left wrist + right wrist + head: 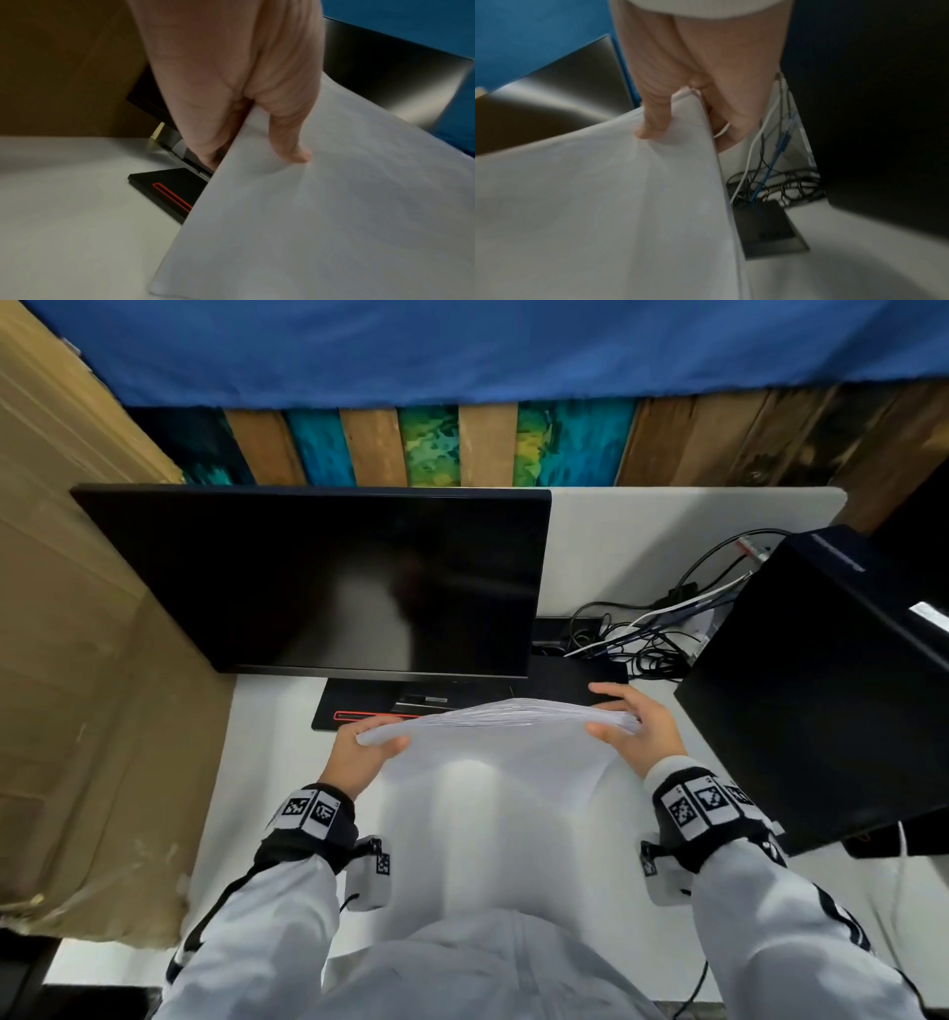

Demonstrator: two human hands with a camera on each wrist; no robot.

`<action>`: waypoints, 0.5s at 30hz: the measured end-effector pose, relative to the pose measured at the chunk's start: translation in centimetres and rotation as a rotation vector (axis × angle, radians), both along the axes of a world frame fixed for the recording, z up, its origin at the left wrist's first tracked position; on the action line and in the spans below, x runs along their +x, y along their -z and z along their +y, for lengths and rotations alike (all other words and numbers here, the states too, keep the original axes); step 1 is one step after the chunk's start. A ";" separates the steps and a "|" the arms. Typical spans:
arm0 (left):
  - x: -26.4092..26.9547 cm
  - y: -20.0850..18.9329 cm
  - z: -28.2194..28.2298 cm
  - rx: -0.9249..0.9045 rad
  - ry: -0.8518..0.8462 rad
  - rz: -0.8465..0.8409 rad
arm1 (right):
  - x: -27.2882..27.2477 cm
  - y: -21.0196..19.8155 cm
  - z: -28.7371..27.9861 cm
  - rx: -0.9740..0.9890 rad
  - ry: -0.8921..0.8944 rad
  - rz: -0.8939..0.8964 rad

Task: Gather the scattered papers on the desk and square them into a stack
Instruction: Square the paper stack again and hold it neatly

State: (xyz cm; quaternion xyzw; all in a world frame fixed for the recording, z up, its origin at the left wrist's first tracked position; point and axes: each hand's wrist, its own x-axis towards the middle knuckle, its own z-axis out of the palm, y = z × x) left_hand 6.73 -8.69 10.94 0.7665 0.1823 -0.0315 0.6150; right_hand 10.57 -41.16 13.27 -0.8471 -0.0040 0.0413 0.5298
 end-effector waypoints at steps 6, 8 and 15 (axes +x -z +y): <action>0.5 -3.9 -1.7 0.066 0.045 -0.063 | 0.5 -1.7 1.7 -0.820 -0.175 -0.184; 0.8 -5.6 -2.8 0.141 0.146 -0.129 | 0.5 -2.1 2.9 -0.769 -0.262 -0.114; 1.4 -8.6 -2.0 0.310 0.276 -0.211 | 0.4 -2.1 1.9 -0.235 -0.047 -0.011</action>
